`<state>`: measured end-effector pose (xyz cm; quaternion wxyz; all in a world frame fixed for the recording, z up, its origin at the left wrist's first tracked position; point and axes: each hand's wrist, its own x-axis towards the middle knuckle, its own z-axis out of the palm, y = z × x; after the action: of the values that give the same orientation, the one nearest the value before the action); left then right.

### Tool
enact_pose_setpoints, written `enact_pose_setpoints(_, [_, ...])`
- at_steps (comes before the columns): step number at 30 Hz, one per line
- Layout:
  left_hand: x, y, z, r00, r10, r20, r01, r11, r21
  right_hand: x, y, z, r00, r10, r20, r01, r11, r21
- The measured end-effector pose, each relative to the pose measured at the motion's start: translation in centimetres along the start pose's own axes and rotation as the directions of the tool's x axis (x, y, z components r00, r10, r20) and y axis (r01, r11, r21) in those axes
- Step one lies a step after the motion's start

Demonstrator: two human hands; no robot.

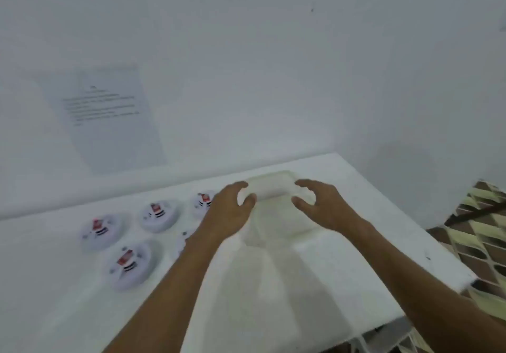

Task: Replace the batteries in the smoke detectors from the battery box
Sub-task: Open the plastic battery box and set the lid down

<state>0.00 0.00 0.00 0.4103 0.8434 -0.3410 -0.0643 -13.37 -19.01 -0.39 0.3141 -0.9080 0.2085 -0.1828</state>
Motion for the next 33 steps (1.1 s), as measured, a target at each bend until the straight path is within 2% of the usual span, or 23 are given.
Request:
enact_pose_setpoints(4, [-1.9,-0.1,6.5,0.994,-0.095,-0.059,0.092,0.994,-0.059,-1.6,6.9,0.4,1.000,0.000,0.020,0.000,1.000,-0.010])
enact_pose_setpoints(7, [-2.2,-0.2,9.9,0.977,-0.174,-0.126,0.166,0.984,-0.069,-1.2,9.8,1.1,0.997,0.023,0.078,-0.029,0.997,0.073])
enact_pose_setpoints(12, [-3.1,0.8,12.2,0.935,-0.286,-0.209,0.271,0.957,-0.099,-0.3,9.8,1.5,0.978,0.016,0.206,-0.072,0.960,0.270])
enact_pose_setpoints(16, [-2.9,1.1,12.6,0.892,-0.386,-0.236,0.359,0.921,-0.150,0.7,9.7,2.1,0.980,0.028,0.199,-0.095,0.937,0.337])
enact_pose_setpoints(22, [-2.8,1.9,12.3,0.880,-0.446,-0.167,0.408,0.887,-0.216,1.2,10.3,2.0,0.971,0.029,0.237,-0.113,0.930,0.349])
enact_pose_setpoints(33, [-2.7,0.9,12.4,0.898,-0.435,-0.064,0.383,0.846,-0.371,2.0,11.1,2.2,0.941,0.012,0.337,-0.163,0.890,0.425])
